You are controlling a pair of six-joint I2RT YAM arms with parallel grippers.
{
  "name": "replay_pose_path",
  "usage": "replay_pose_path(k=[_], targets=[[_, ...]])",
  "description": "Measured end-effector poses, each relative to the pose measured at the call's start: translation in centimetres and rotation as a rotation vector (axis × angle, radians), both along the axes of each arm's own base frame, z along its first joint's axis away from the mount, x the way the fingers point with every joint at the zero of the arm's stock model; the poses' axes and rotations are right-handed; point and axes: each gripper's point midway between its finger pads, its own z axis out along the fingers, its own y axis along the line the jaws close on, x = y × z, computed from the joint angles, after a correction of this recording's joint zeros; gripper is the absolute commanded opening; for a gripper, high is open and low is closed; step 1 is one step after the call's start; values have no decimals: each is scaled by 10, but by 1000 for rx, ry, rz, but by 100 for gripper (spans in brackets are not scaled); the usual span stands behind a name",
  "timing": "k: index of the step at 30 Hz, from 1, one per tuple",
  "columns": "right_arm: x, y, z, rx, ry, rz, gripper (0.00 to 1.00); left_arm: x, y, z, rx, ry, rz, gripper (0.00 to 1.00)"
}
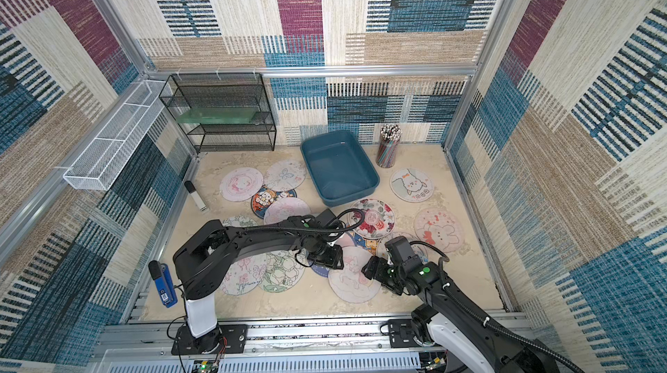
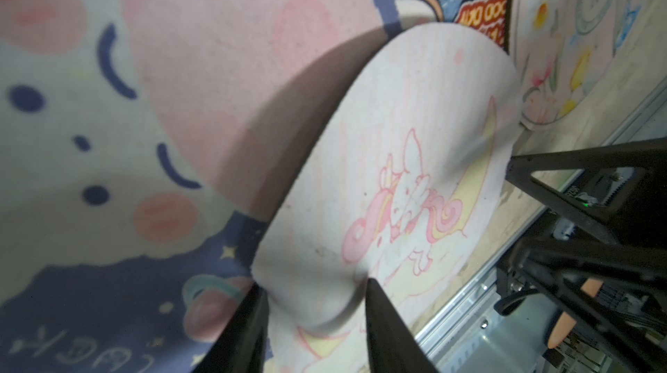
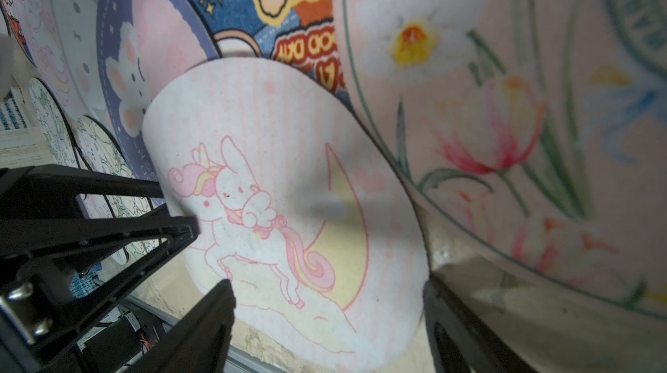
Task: Put the coasters into the storage box
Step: Pick up the coaster from the coaster.
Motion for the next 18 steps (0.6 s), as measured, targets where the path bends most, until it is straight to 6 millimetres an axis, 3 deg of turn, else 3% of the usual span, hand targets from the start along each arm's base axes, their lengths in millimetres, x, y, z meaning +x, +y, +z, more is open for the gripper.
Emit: replay_pose_path(k=[7, 18], targets=[[1, 0, 1, -1, -3, 4, 84, -2, -3, 4, -12, 12, -9, 48], [3, 2, 4, -4, -6, 14, 84, -4, -5, 2, -11, 27, -12, 19]])
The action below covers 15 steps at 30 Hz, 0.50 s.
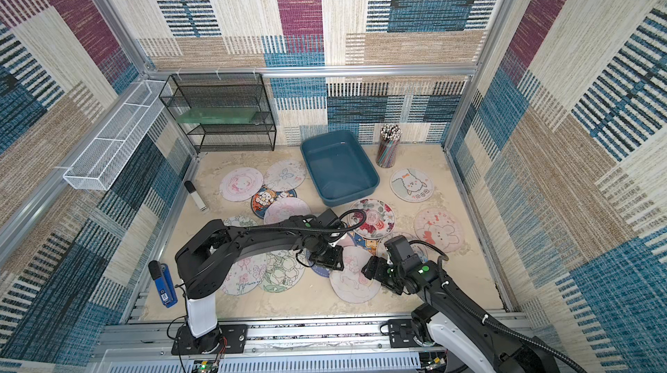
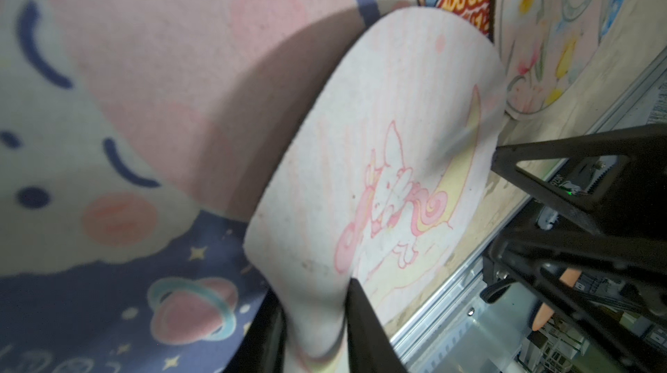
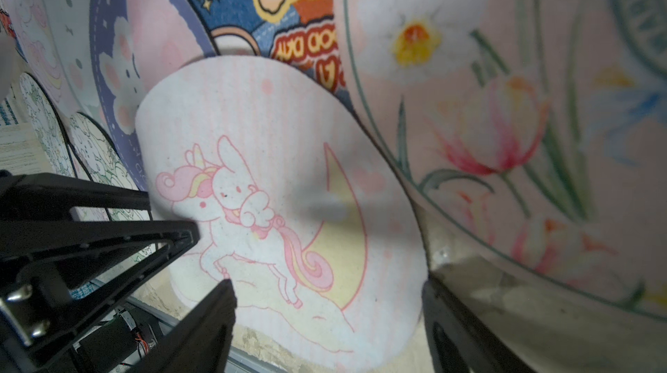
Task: Put the coasters into the storage box
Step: Pick up the coaster from the coaster.
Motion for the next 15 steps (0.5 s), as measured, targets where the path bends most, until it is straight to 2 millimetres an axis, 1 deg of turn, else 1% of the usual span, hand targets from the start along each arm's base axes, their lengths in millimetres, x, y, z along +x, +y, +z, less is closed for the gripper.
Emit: replay_pose_path(k=[3, 7, 9, 12, 15], targets=[[0, -1, 1, -8, 1, 2, 86, 0, -1, 3, -6, -5, 0, 10], [0, -3, 4, -28, 7, 2, 95, 3, -4, 16, -28, -20, 0, 0], [2, -6, 8, -46, 5, -1, 99, 5, -6, 24, -39, -28, 0, 0], [12, -3, 24, -47, -27, 8, 95, 8, -8, 40, -57, -43, 4, 0], [24, 1, 41, -36, -66, 11, 95, 15, -9, 64, -87, -72, 10, 0]])
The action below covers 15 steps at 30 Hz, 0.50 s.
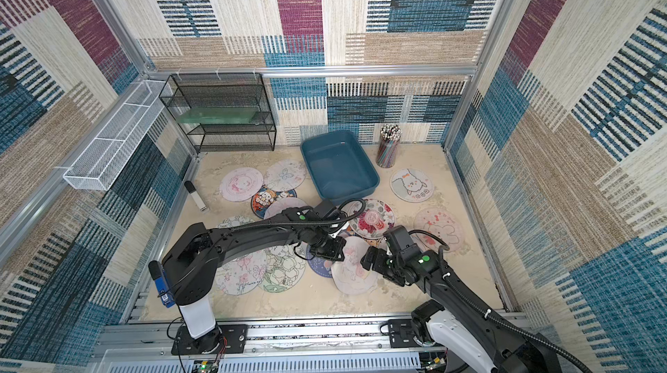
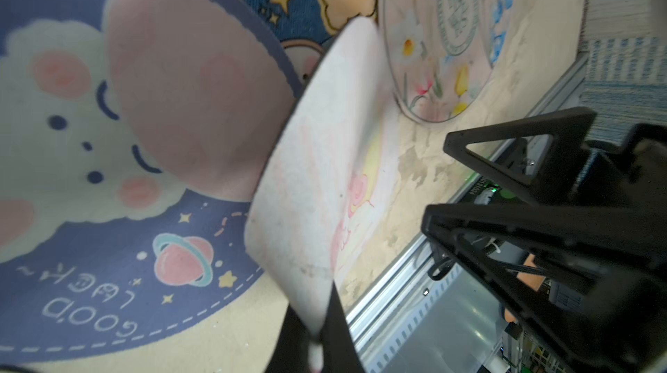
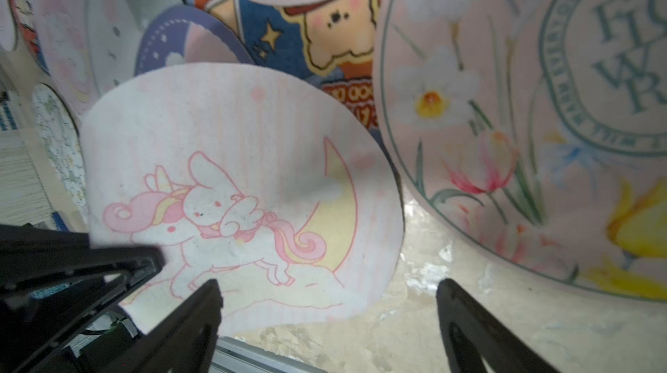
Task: Put the coasters into the storage box
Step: Pick up the coaster from the coaster.
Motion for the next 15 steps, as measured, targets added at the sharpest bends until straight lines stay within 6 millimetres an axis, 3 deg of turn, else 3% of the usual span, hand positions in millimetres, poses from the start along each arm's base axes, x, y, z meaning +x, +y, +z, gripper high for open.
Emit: replay_pose_path(k=[7, 15], targets=[[17, 2, 27, 18, -73, 0, 95, 22, 5, 62, -58, -90, 28, 0], [19, -2, 36, 28, -108, -9, 95, 82, 12, 124, -96, -234, 81, 0]])
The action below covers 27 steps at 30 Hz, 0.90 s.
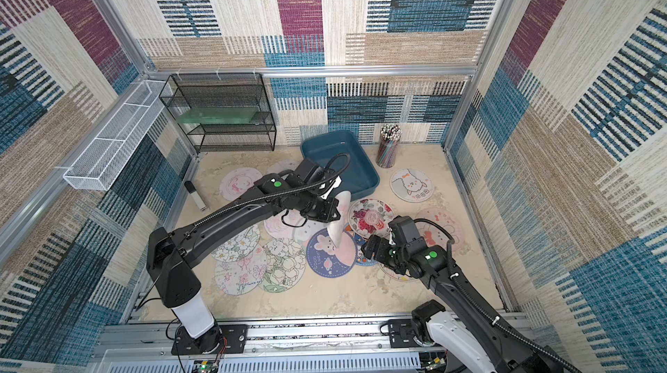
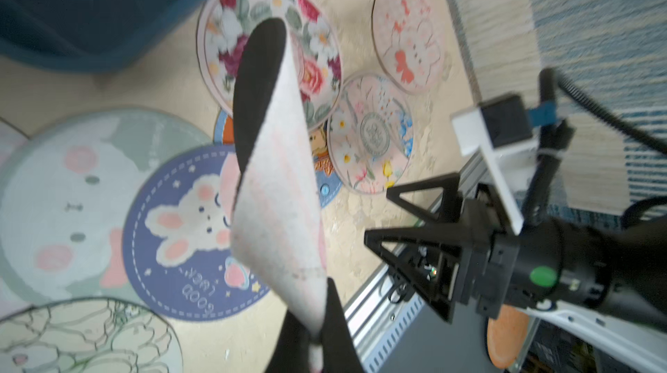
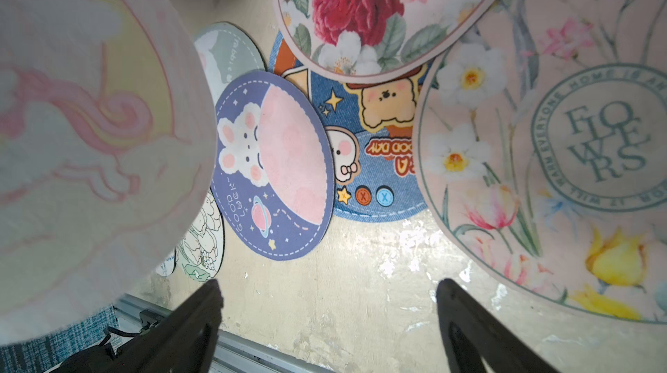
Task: Put the coasters into the storage box
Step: Pick up the coaster from the coaster, then place the coaster in the storage box.
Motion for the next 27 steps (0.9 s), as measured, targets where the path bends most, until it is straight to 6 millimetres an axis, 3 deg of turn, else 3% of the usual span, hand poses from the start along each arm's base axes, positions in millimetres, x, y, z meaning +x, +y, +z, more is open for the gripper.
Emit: replay_pose_path(k=[8, 14, 20, 24, 27], targets=[[0, 1, 3, 7, -11, 4, 95, 67, -6, 30, -25, -95, 2, 0], [5, 9, 5, 35, -26, -3, 95, 121, -14, 28, -61, -122, 26, 0], [7, 18, 4, 48, -11, 4, 95, 162, -36, 32, -135, -191, 34, 0], [9, 21, 5, 43, -11, 2, 95, 185, -39, 18, -174, -191, 65, 0], [11, 21, 5, 40, -7, 2, 95, 200, -37, -8, -181, -162, 93, 0]])
